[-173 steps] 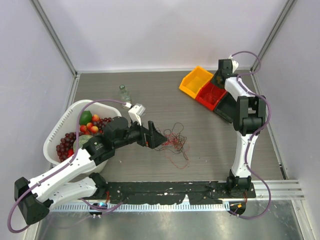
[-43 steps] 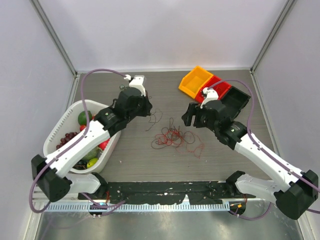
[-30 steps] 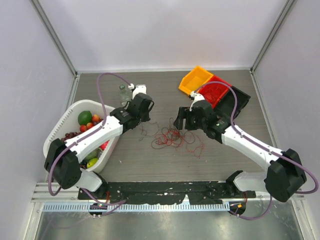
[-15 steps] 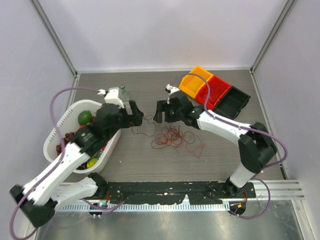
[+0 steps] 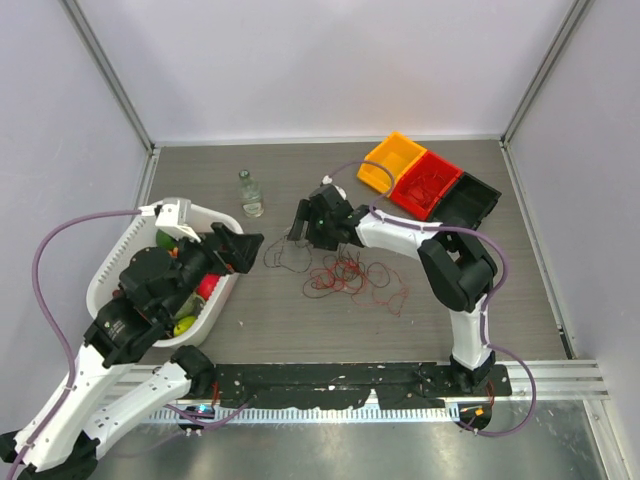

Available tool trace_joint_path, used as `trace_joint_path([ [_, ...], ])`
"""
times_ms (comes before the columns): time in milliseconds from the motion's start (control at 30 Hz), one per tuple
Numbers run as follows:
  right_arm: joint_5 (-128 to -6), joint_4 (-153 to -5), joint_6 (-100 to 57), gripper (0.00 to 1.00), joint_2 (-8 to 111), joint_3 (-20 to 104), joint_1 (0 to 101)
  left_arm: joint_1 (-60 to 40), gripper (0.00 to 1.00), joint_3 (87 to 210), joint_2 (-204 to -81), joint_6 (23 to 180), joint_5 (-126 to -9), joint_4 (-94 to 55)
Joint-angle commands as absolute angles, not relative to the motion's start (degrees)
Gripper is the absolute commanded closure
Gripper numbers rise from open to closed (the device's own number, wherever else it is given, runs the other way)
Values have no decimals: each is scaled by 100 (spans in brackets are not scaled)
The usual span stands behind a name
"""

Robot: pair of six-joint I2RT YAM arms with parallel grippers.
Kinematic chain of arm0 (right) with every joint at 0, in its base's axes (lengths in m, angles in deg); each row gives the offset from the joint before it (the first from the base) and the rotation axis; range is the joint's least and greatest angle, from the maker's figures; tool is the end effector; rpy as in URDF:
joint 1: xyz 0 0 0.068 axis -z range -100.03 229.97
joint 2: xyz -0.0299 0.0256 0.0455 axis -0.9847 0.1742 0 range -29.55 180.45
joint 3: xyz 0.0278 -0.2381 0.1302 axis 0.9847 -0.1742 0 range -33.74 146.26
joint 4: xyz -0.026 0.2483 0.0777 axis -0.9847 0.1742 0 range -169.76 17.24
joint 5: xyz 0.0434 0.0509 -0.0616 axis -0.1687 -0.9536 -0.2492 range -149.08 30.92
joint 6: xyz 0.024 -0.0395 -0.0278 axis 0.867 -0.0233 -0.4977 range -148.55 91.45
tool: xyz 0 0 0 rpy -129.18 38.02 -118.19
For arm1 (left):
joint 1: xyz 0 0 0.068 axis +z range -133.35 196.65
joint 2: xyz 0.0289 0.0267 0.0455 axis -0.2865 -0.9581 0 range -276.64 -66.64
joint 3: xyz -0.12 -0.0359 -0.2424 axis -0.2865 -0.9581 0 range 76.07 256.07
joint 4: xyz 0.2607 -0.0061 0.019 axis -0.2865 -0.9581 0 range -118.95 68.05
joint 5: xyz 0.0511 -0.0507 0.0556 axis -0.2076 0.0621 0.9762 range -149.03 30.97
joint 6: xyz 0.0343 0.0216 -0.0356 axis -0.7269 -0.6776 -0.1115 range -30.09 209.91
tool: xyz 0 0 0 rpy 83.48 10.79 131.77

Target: Untangle the cables

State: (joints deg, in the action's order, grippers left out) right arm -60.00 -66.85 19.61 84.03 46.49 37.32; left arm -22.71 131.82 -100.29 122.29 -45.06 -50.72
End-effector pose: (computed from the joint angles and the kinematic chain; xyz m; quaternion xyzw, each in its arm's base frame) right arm 0.3225 0.2979 0.1916 0.0416 0.9271 0.2705 0.2562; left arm 0.0924 -0.0647 0.3949 -0.0355 0.7451 -0.3129 0.5879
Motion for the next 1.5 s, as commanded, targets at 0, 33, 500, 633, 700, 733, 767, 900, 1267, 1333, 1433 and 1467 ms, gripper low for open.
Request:
trace_joint_path([
  [0,-6530,-7684,2585,18,8409,4440,3682,-2255,1,13004,-9881,12252,-4769,-5183],
  [33,-6645,-7938,2664,18,8409,4353,3673,-2255,1,12995,-9855,12261,-4796,-5192],
  [500,-4891,-6561,2261,49,9279,5713,3155,-2255,1,13030,-9837,12190,-4814,-5306],
  [633,-4396,-6253,1866,85,9192,5916,3049,-2264,1,13030,-9837,12217,-4814,-5323],
  [700,-4299,-6227,1532,99,9043,5925,3066,-2264,1,13021,-9828,12217,-4796,-5315],
  [733,-4212,-6174,1270,99,8946,5907,3075,-2255,1,13013,-9828,12226,-4787,-5315],
  [767,-4194,-6174,1024,99,8719,5899,3119,-2255,1,13013,-9837,12226,-4779,-5315],
  [900,-4308,-6218,530,99,7754,5600,3583,-2264,1,12960,-9846,12217,-4813,-5280],
  [1267,-4467,-5708,380,99,5352,4713,6500,-2255,1,12767,-9916,12094,-4919,-5034],
  [1333,-4238,-5629,222,99,5176,4659,6852,-2264,1,12775,-9934,12050,-4937,-5025],
  [1433,-3468,-5698,73,99,5026,4555,7118,-2264,1,12801,-9977,12015,-4989,-5016],
  [1467,-3273,-5778,-6,99,5025,4510,7205,-2264,1,12810,-9995,12006,-5033,-5007],
])
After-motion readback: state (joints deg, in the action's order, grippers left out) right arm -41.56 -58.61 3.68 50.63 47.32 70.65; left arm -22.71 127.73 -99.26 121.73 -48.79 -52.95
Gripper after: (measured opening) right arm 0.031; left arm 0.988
